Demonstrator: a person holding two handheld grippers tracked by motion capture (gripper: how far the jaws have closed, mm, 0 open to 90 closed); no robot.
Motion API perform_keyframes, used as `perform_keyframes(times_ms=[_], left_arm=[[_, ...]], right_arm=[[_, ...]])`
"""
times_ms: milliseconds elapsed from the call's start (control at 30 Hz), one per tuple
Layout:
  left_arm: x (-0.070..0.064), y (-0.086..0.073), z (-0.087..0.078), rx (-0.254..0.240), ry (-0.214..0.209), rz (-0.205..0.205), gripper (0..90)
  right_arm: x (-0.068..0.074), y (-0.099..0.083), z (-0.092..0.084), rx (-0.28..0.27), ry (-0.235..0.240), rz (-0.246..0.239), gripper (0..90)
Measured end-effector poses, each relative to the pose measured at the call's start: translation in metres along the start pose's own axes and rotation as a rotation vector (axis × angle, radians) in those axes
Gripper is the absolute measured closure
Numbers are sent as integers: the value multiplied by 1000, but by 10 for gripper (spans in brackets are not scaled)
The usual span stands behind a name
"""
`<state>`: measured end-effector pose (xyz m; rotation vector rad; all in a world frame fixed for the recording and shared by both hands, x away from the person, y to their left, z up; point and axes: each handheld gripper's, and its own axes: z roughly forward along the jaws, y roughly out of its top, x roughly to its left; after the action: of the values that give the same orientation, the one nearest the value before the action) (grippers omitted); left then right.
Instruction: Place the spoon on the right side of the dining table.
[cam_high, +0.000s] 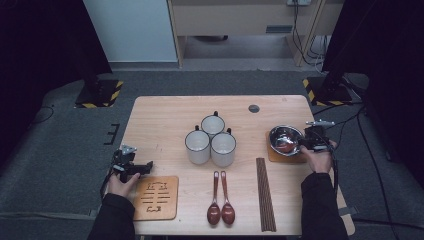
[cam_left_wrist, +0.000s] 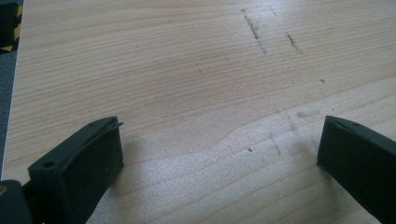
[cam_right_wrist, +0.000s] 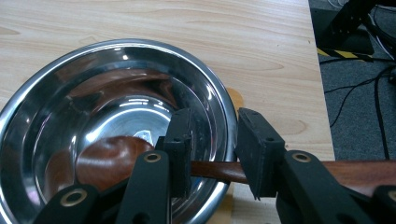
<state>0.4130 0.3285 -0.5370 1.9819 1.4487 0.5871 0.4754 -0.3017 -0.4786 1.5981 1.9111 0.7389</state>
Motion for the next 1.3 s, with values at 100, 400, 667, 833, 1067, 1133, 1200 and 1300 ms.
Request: perform_keyframes(times_ms=[100,400,667,833,1067,1133,1200,1300], left_arm=[[0,0,0,0,0,0,0],[0,0,0,0,0,0,0],[0,0,0,0,0,0,0],[0,0,0,0,0,0,0],[0,0,0,0,1,0,0],[0,0,0,0,0,0,0],[0,0,0,0,0,0,0],[0,0,0,0,0,0,0]], right_arm=[[0,-2,-4,3,6,2,659],[1,-10,-14,19,24,-8,659],[10,-15,-22,35,49,-34,662],[14,-19,-28,42,62,-37,680],[15,-23,-34,59,94,-21,745],[15,-23,-34,60,97,-15,752],[16,-23,-34,62,100,-15,756],[18,-22,-35,66,111,-8,767]])
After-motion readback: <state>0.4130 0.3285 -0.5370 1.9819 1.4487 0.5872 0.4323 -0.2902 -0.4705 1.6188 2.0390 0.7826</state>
